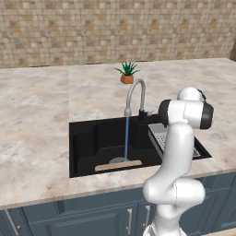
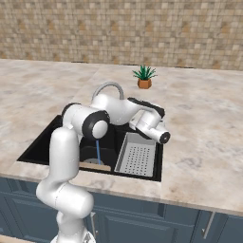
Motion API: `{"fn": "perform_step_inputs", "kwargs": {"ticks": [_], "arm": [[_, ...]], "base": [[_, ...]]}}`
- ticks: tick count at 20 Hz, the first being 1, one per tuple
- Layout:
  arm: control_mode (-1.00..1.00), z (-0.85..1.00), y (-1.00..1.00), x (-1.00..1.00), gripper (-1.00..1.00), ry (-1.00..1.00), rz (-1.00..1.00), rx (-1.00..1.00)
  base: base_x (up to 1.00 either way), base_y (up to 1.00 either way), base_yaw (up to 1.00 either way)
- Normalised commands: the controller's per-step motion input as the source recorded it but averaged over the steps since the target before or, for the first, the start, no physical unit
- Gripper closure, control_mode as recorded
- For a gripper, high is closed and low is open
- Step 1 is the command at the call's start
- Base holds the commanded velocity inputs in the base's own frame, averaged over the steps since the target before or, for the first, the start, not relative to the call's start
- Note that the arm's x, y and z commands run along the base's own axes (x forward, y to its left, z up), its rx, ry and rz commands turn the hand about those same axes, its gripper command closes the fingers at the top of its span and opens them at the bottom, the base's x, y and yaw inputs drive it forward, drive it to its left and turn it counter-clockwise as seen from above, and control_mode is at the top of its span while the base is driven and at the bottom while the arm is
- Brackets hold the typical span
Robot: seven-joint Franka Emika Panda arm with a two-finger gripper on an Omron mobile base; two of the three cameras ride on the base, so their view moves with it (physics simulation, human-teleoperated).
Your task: Turn on the sink faucet with hot water and rinse the cutting board for ten seconds, then turn off the faucet. Push the cutting board to reach the water if necessary.
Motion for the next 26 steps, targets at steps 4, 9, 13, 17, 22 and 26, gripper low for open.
{"fn": "perform_step_inputs", "kwargs": {"ticks": [4, 9, 13, 17, 22, 26], "arm": [[-1.00, 0.00, 0.00, 0.00, 1.00, 0.00, 0.00, 0.00], [-1.00, 0.00, 0.00, 0.00, 1.00, 0.00, 0.00, 0.00], [-1.00, 0.00, 0.00, 0.00, 1.00, 0.00, 0.00, 0.00], [-1.00, 0.00, 0.00, 0.00, 1.00, 0.00, 0.00, 0.00], [-1.00, 0.00, 0.00, 0.00, 1.00, 0.00, 0.00, 0.00], [-1.00, 0.00, 0.00, 0.00, 1.00, 0.00, 0.00, 0.00]], "base": [[0.00, 0.00, 0.00], [0.00, 0.00, 0.00], [0.00, 0.00, 0.00], [0.00, 0.00, 0.00], [0.00, 0.00, 0.00], [0.00, 0.00, 0.00]]}}
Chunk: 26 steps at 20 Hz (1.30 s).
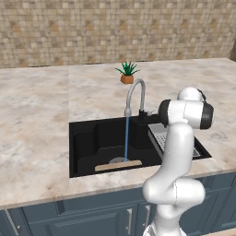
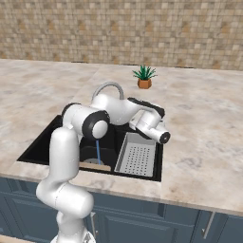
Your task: Turn on the sink faucet with hot water and rinse the cutting board for ten seconds, then turn off the faucet. Push the cutting board to reach the water if necessary.
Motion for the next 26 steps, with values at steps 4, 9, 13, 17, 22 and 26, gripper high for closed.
{"fn": "perform_step_inputs", "kwargs": {"ticks": [4, 9, 13, 17, 22, 26], "arm": [[-1.00, 0.00, 0.00, 0.00, 1.00, 0.00, 0.00, 0.00], [-1.00, 0.00, 0.00, 0.00, 1.00, 0.00, 0.00, 0.00], [-1.00, 0.00, 0.00, 0.00, 1.00, 0.00, 0.00, 0.00], [-1.00, 0.00, 0.00, 0.00, 1.00, 0.00, 0.00, 0.00], [-1.00, 0.00, 0.00, 0.00, 1.00, 0.00, 0.00, 0.00], [-1.00, -0.01, 0.00, 0.00, 1.00, 0.00, 0.00, 0.00]], "base": [[0.00, 0.00, 0.00], [0.00, 0.00, 0.00], [0.00, 0.00, 0.00], [0.00, 0.00, 0.00], [0.00, 0.00, 0.00], [0.00, 0.00, 0.00]]}}
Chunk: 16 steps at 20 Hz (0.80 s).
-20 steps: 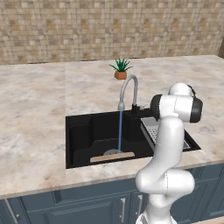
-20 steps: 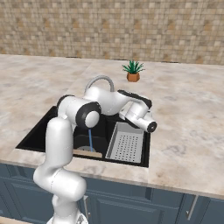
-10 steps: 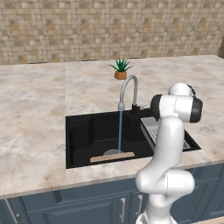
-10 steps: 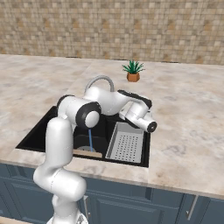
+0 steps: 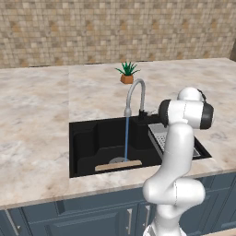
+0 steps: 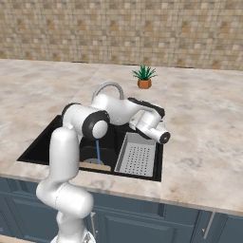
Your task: Turn on the sink faucet with hot water and rinse the cutting board for ten seconds, then turn off the faucet. Push the cutting board to reach the water if necessary.
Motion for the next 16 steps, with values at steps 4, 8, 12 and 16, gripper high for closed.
{"fn": "perform_step_inputs", "kwargs": {"ticks": [4, 8, 12, 16], "arm": [[-1.00, -0.11, 0.00, 0.00, 1.00, 0.00, 0.00, 0.00], [-1.00, -0.22, 0.00, 0.02, 1.00, 0.00, 0.00, 0.00], [-1.00, -0.17, 0.00, 0.11, 1.00, 0.00, 0.00, 0.00], [-1.00, -0.04, 0.00, 0.14, 1.00, 0.00, 0.00, 0.00]], "base": [[0.00, 0.00, 0.00], [0.00, 0.00, 0.00], [0.00, 0.00, 0.00], [0.00, 0.00, 0.00]]}}
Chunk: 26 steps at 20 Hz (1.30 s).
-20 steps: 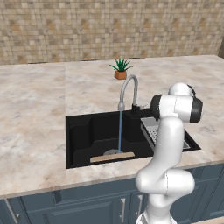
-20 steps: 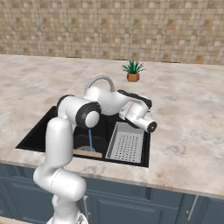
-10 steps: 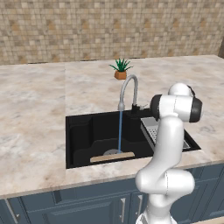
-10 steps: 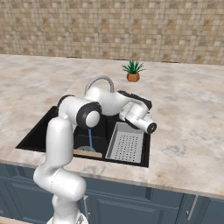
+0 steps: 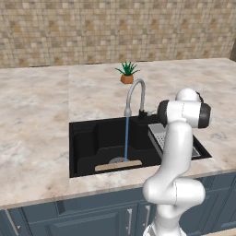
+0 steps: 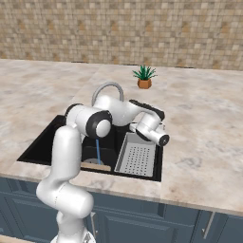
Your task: Turn on the sink faucet with hot water and rinse the cutting board for ten seconds, then turn off the faucet. Push the cutting board to reach the water if necessary.
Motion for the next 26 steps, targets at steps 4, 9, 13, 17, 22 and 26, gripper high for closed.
{"fn": "perform_step_inputs", "kwargs": {"ticks": [4, 9, 13, 17, 22, 26], "arm": [[-1.00, 0.00, 0.00, 0.23, 1.00, 0.00, 0.00, 0.00], [-1.00, 0.00, 0.00, 0.17, 1.00, 0.00, 0.00, 0.00], [-1.00, -0.01, 0.00, 0.17, 1.00, 0.00, 0.00, 0.00], [-1.00, -0.06, 0.00, 0.18, 1.00, 0.00, 0.00, 0.00], [-1.00, -0.10, 0.04, 0.16, 1.00, 0.00, 0.00, 0.00], [-1.00, -0.05, 0.10, 0.15, 1.00, 0.00, 0.00, 0.00]], "base": [[0.00, 0.00, 0.00], [0.00, 0.00, 0.00], [0.00, 0.00, 0.00], [0.00, 0.00, 0.00], [0.00, 0.00, 0.00], [0.00, 0.00, 0.00]]}}
